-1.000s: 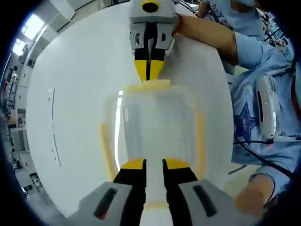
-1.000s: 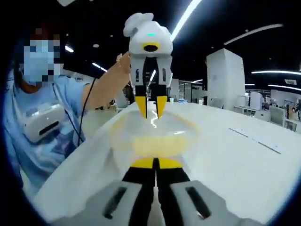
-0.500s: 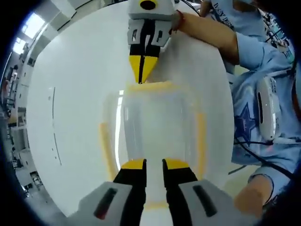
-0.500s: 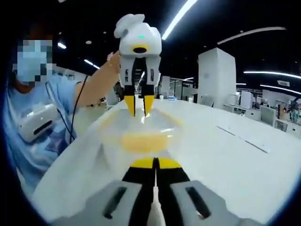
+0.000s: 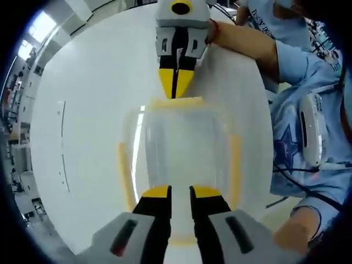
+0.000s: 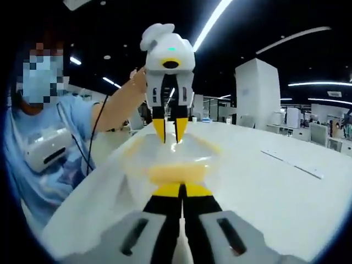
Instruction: Snap each plastic latch of the storage box into its locked position after aligning the lid with the box until every specified latch is closed and the lid sits flush.
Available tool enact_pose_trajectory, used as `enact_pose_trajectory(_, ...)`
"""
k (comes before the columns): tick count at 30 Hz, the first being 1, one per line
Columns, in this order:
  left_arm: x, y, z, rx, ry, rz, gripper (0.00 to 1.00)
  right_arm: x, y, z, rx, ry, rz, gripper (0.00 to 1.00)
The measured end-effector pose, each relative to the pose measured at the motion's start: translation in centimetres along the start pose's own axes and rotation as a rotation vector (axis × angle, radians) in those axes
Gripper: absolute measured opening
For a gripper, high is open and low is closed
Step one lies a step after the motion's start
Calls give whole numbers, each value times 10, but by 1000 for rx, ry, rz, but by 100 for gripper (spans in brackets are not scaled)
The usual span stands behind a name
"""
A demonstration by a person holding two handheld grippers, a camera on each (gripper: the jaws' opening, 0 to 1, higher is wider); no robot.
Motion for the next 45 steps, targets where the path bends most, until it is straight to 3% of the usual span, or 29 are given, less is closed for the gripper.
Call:
enact_pose_trajectory(14, -1, 0, 1, 6, 16, 22, 11, 6, -1, 0, 21, 13, -38, 0)
enact_pose_trajectory(15, -3, 1, -2, 9, 9, -5, 11, 7, -6, -9, 0, -54, -69, 0)
enact_pose_trajectory(16, -3, -1, -4, 4, 15, 13, 11, 5, -1, -3, 14, 5, -59, 0)
enact_pose_trajectory(19, -2, -2, -4, -16, 21, 20, 11, -4, -3, -8, -2, -13, -26, 0)
enact_pose_trajectory(23, -5, -1, -3, -33, 16, 13, 11, 2, -1, -6, -5, -15, -44, 0)
enact_pose_trajectory(27, -6, -1, -3, -37, -3, 25, 11, -3, 2, -6, -44, -57, 20, 0)
enact_pose_trajectory(33, -5, 0, -1, -44, -7, 12, 11, -5, 4, -7, -76, -80, 24, 0)
enact_pose_trajectory(38, -3, -6, 3, 40, 1, 46, 11, 7, 10, -5, -67, -180, 22, 0)
enact_pose_trajectory(42, -1, -8, 3, 70, 11, 44, 10, 19, 13, 3, -82, -285, 41, 0)
enact_pose_trajectory(45, -2, -8, 3, 86, 11, 66, 10, 23, 21, 8, -57, -303, 26, 0)
Point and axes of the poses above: the point that each gripper's makers call its tool centre point, and the gripper's own axes: z roughly backward along the fingers, x roughly to its right, y roughly out of its top, the point moved 8 cm from there along z, roughly backward along the fingers, and after that the axes turned 12 degrees about -z, right-handed, at the moved point
